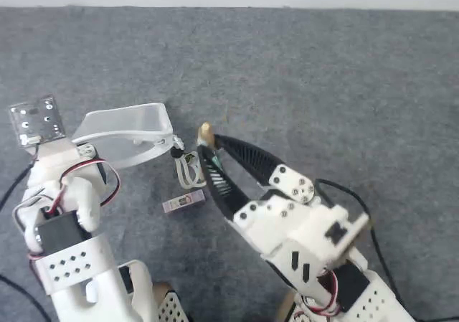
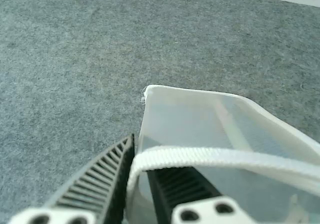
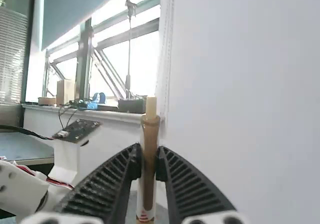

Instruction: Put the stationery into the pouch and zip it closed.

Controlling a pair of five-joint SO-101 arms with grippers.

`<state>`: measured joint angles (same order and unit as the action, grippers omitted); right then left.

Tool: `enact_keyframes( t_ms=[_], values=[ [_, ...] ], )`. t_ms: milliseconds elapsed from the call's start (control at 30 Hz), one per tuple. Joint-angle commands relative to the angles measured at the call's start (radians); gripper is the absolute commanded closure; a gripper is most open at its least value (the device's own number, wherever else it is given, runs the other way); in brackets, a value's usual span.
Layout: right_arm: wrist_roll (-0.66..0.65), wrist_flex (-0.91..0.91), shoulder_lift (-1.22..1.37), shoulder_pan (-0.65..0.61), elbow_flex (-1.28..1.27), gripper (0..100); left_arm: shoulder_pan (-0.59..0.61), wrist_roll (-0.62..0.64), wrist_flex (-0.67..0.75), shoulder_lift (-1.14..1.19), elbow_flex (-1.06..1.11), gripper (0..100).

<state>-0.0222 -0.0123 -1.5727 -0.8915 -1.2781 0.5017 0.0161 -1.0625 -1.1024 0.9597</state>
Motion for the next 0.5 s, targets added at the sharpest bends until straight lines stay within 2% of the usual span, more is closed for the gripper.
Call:
enact_keyframes(
  t_ms=[0, 233, 467],
  values=[
    [-0.077, 0.091, 0.039, -0.053, 0.018, 99.3, -0.002, 0.009, 0.029, -0.003, -0.004, 99],
    [-0.112, 0.312, 0.271, -0.054, 0.071, 99.3, -0.003, 0.009, 0.031, -0.003, -0.004, 99],
    [-0.112, 0.645, 0.507, -0.054, 0.097, 99.3, -0.005, 0.011, 0.031, -0.003, -0.004, 99]
  ],
)
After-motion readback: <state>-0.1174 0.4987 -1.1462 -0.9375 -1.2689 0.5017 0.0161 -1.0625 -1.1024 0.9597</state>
